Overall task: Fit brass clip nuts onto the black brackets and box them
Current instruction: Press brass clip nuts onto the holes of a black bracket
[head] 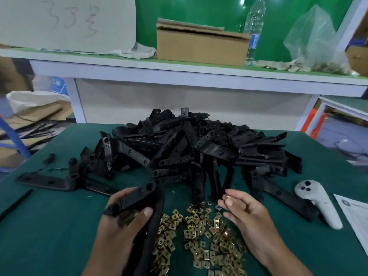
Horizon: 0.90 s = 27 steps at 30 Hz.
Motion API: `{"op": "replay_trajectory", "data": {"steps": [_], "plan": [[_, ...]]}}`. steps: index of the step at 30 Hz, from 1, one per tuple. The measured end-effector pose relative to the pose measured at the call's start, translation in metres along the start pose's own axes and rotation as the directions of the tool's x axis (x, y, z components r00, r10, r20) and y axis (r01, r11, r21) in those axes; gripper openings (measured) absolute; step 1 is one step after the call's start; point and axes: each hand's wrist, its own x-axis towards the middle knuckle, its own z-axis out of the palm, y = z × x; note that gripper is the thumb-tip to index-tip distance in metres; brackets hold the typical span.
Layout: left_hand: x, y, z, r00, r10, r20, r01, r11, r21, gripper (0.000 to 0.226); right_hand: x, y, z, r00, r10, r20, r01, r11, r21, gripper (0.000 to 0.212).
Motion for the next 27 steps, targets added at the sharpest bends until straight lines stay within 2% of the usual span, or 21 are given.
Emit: {"op": "replay_trajectory", "data": {"steps": [2,4,6,9,12,14,16,19,21,24,27], "plan": [[-0.008,-0.003,0.005,0.997,0.040,0.063,-0.041,0.999,0.025,0.027,-0.003,0.001,0.003,0.998,-0.061,0.024,0.063,0.988,-0.138,0.019],[-0.016,-0.006,0.010,0.987,0.090,0.134,-0.098,0.994,0.050,0.021,-0.007,0.000,0.005,0.985,-0.149,0.084,0.169,0.922,-0.347,0.017],[-0.021,-0.008,0.014,0.978,0.103,0.181,-0.113,0.993,0.046,0.020,-0.012,0.000,0.008,0.957,-0.218,0.191,0.287,0.807,-0.517,0.012],[-0.026,-0.008,0.017,0.961,0.071,0.266,-0.065,0.997,-0.031,0.016,-0.019,0.005,0.014,0.888,-0.270,0.371,0.458,0.572,-0.680,0.006],[-0.033,-0.011,0.019,0.949,0.014,0.315,0.029,0.991,-0.133,0.032,-0.023,0.010,0.020,0.798,-0.284,0.532,0.603,0.403,-0.689,0.005],[-0.035,-0.012,0.018,0.933,0.019,0.359,0.035,0.989,-0.141,0.040,-0.023,0.013,0.023,0.735,-0.301,0.608,0.678,0.302,-0.670,0.007],[-0.035,-0.012,0.018,0.919,0.014,0.395,0.056,0.985,-0.163,0.039,-0.022,0.016,0.025,0.713,-0.269,0.648,0.701,0.239,-0.672,0.015],[-0.033,-0.015,0.017,0.934,0.100,0.343,-0.102,0.995,-0.013,0.032,-0.021,0.020,0.026,0.697,-0.249,0.673,0.712,0.127,-0.691,0.027],[-0.033,-0.017,0.017,0.934,0.147,0.326,-0.174,0.983,0.055,0.025,-0.022,0.020,0.026,0.694,-0.270,0.668,0.714,0.133,-0.688,0.017],[-0.033,-0.017,0.019,0.933,0.172,0.315,-0.201,0.978,0.063,0.020,-0.022,0.018,0.024,0.725,-0.318,0.611,0.685,0.240,-0.688,0.003],[-0.030,-0.021,0.018,0.959,0.140,0.245,-0.154,0.987,0.039,0.029,-0.024,0.015,0.022,0.766,-0.358,0.534,0.641,0.368,-0.673,0.020]]}}
